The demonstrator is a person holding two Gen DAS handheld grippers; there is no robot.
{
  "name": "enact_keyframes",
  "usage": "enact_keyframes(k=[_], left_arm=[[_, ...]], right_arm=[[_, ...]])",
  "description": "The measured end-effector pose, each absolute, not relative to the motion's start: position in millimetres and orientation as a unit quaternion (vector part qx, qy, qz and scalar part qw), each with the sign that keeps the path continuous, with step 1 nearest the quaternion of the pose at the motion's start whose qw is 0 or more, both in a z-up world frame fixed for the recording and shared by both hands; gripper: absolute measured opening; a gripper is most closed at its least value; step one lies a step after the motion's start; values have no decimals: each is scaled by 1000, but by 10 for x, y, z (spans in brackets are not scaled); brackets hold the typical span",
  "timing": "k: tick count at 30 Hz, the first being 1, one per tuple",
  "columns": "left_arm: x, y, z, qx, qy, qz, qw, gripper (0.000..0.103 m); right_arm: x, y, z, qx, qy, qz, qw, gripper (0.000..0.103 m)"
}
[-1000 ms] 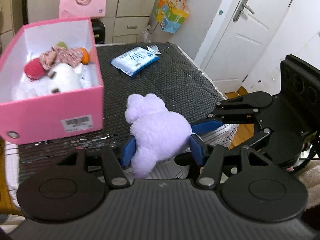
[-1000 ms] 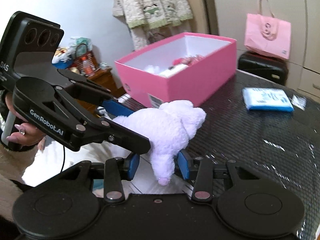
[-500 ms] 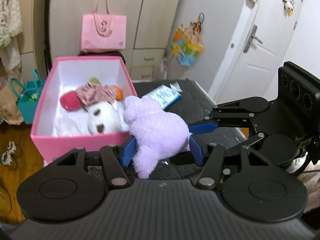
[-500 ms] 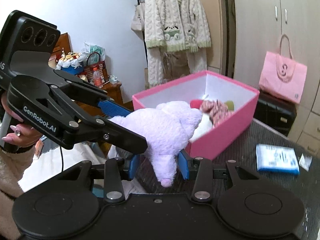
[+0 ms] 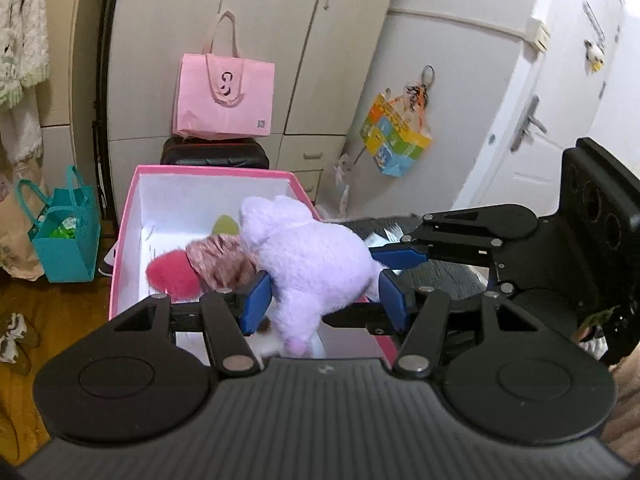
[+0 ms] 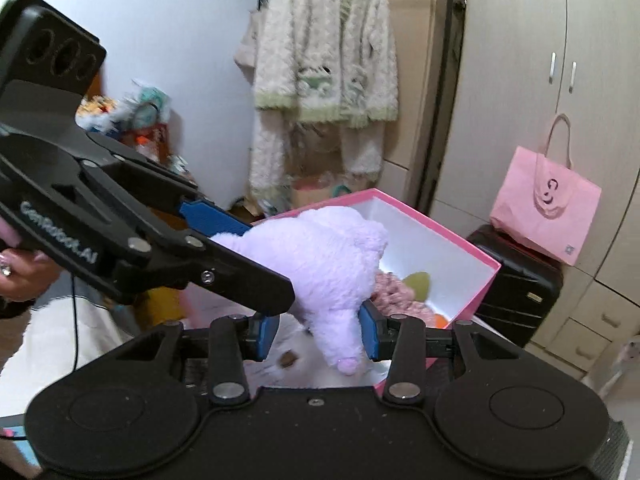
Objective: Organize soft objects
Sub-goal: 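Lift the lilac plush with both tools and carry it over the pink box, then open both tools to drop the lilac plush into the box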
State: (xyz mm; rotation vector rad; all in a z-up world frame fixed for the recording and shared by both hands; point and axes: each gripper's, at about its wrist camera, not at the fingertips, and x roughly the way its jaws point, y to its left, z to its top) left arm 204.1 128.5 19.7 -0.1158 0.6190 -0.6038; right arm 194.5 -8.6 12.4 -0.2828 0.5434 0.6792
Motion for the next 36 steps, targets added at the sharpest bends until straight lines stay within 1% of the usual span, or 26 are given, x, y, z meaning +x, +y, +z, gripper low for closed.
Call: enact_keyframes(k=[5,13,18,21,25,28,32,36], left_arm=[[2463,1358,100,-68,298,-273,912,57],[3051,1439,-174,-78,349,-230,905,57],[3161,1370,-272,-47,360,-215,907,57],[3177,1400,-292,-59,365,-216,904,57],[3189,1423,-299,-67,366,-205,905,60],[3108,1423,-250,-54,357,-196,912,60],[2843,1472,-74,-68,336,-208,916,62],[2536,1467,157,-57,307,-220,924,64]], right_arm=[[2400,15,100,-145,273,326,894,48],[2921,175,-162,-165,290,339,880,48],[3069,251,-270,-180,313,338,869,48],[3069,266,-291,-196,311,332,869,47],[3095,275,-313,-200,312,317,873,49],[3085,245,-334,-210,324,291,875,50],[2934,83,-244,-191,321,290,881,51],[2688,-135,-87,-152,307,297,891,53]])
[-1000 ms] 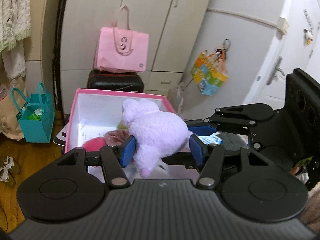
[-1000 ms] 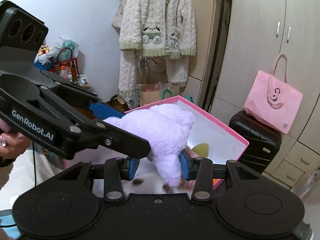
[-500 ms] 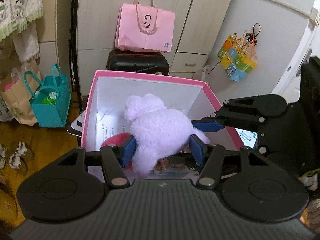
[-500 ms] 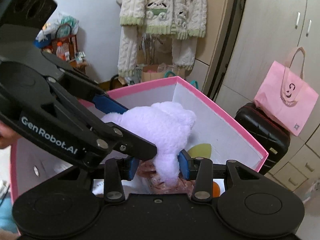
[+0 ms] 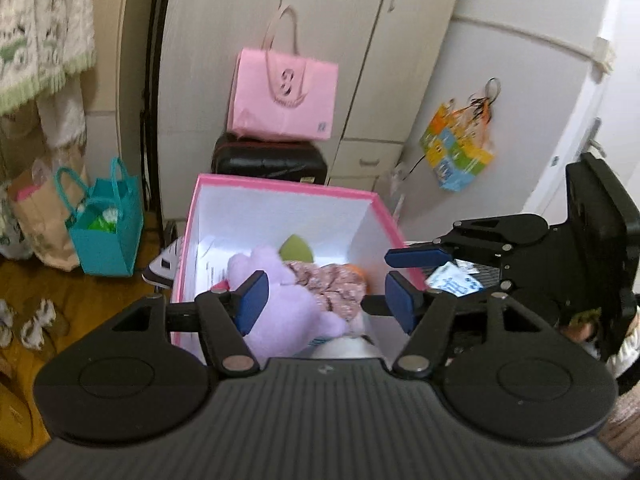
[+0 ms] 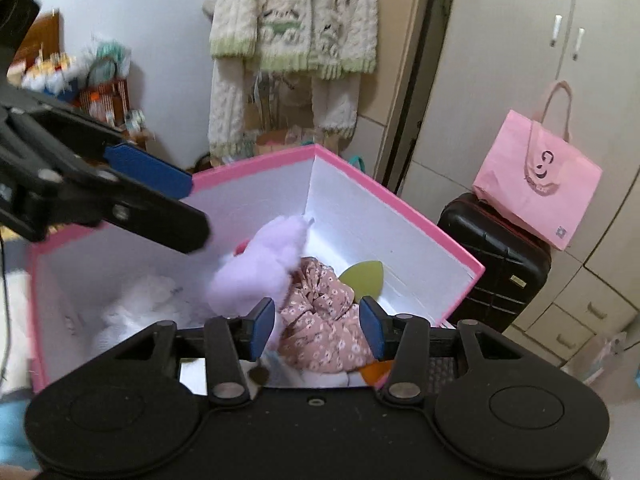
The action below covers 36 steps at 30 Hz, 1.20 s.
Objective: Organize soft objects
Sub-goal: 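Move both tools back toward the blue wipes pack on the table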
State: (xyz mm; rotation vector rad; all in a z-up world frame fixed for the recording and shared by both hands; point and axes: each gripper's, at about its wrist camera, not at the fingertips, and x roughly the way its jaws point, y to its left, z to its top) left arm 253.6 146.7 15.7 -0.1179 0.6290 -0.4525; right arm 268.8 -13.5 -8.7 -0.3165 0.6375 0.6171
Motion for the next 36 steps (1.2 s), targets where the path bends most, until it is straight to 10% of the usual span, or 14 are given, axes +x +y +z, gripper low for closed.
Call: enact_keyframes(k=[36], left_arm=[[539,8,492,153,260,-355,885,83]], right_arm=[[718,-1632,427,-90,238,282,925,64]])
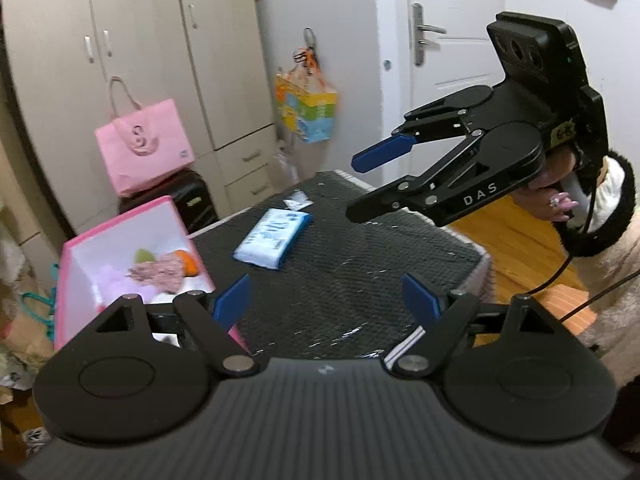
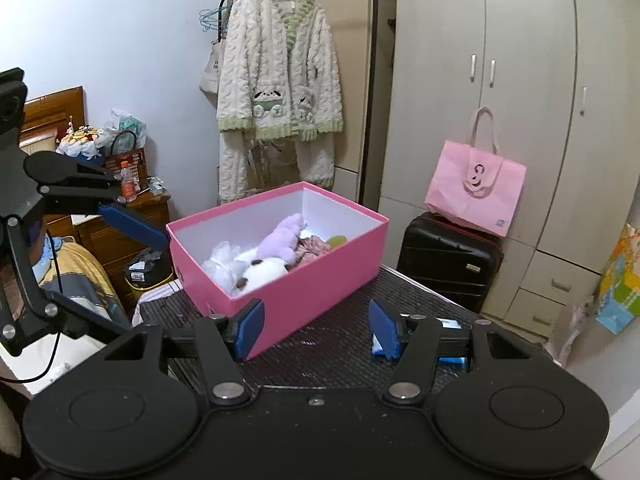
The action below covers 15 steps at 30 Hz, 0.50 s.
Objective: Organize soft objects
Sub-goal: 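Move both tools back toward the blue wipes pack on the table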
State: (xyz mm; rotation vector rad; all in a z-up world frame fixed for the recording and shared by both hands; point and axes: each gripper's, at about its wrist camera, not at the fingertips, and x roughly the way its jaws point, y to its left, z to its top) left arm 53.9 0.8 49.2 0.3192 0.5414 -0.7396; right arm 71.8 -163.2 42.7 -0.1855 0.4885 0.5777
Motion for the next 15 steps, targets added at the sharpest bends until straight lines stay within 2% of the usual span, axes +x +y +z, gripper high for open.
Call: enact_keyframes(k=[4,9,15], left_arm=[[619,-166,361,131,269,-358,885,83],[844,-319,260,86,291,-357,883,83],[1143,-500,83,41,284,-344,894,83]], right_arm=[[726,-1824,303,-81,240,270,929,65],[824,-1947,150,-124,232,219,940,66],[1128,-2215,-92,-96,232,196,948,77]])
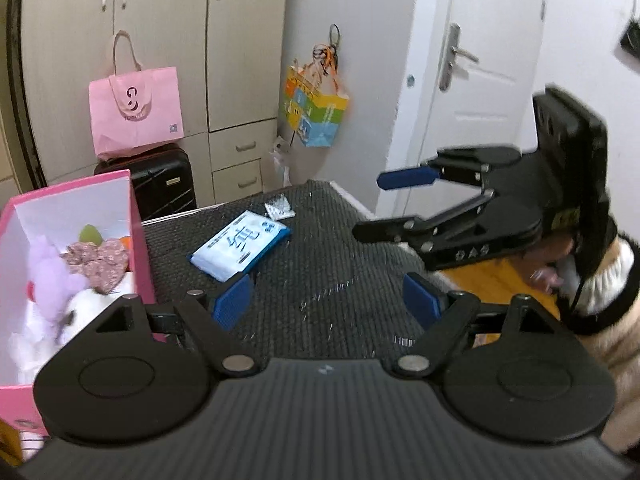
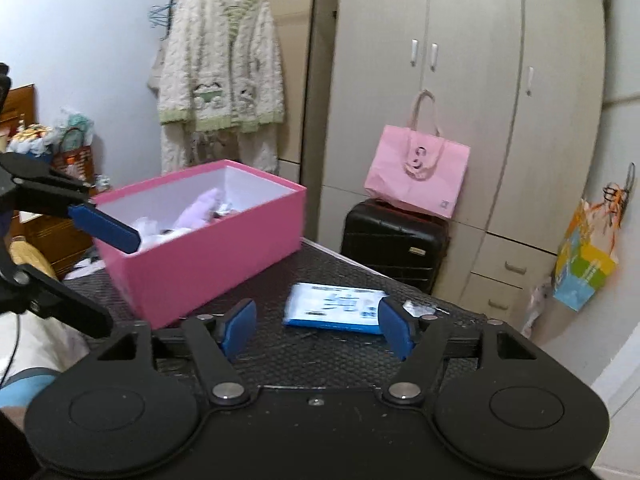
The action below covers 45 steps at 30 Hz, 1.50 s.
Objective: Organize soft objects
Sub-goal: 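Move both tools back toward the blue wipes pack on the table, then close the left tool on the wipes pack while the right tool pinches it too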
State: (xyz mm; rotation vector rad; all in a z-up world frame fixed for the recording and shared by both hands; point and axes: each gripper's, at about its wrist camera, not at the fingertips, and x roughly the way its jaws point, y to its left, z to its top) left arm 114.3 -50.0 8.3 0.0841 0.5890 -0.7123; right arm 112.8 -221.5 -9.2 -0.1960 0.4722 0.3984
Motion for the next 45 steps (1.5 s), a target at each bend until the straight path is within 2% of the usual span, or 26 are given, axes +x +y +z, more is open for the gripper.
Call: enact_keyframes(k=[2,6,12,15,20,23,25,28,30,31,32,35,41,45], left_arm=[[1249,-568,-14,27,279,-340,898,83],[1476,-698,-217,8,278,-321,905,83],[1854,-835,-497,-31,290,-279,915,79],[2026,-890,-641,-33,288,-231,929,79],[2313,-956,-858,-58,304,-185,933,73],[2420,-936,-949,-102,301,-159,935,72],[2493,-938,-1026,-130,303,-134,935,71],[2582,-1004,-1120,-131,307,-115,936,67],[2611,-1033,-1164,-123,302,-95,941,66],[2626,-1035,-1183,-123,301,-91,941,62],[2646,-1032,-1204,-124,303,-92,940,54],[2715,-972,-1274,-140,319,-88,933,49],[2742,-907,-1324,-152,325,-86,930,49],[2775,-934,-1312,-143,333,-91,927,49]], right_arm=[[1215,-2287,-175,-107,219,164,956,82],[1433,-2466,-299,-106,213,128,963,82],[1829,-2680,-458,-35,242,135,960,82],[2004,-2759,-522,36,261,167,950,81],[2271,-2682,-647,74,286,210,932,73],[2421,-2613,-727,75,301,217,926,61],[2522,-2587,-781,77,309,214,923,49],[2649,-2569,-844,88,324,217,917,38],[2731,-2547,-891,91,330,219,914,37],[2772,-2547,-911,96,331,220,913,37],[2810,-2549,-949,103,332,215,912,37],[2911,-2548,-1076,111,336,189,916,38],[3005,-2601,-1298,158,371,206,892,41],[2946,-2541,-1336,124,365,223,895,40]])
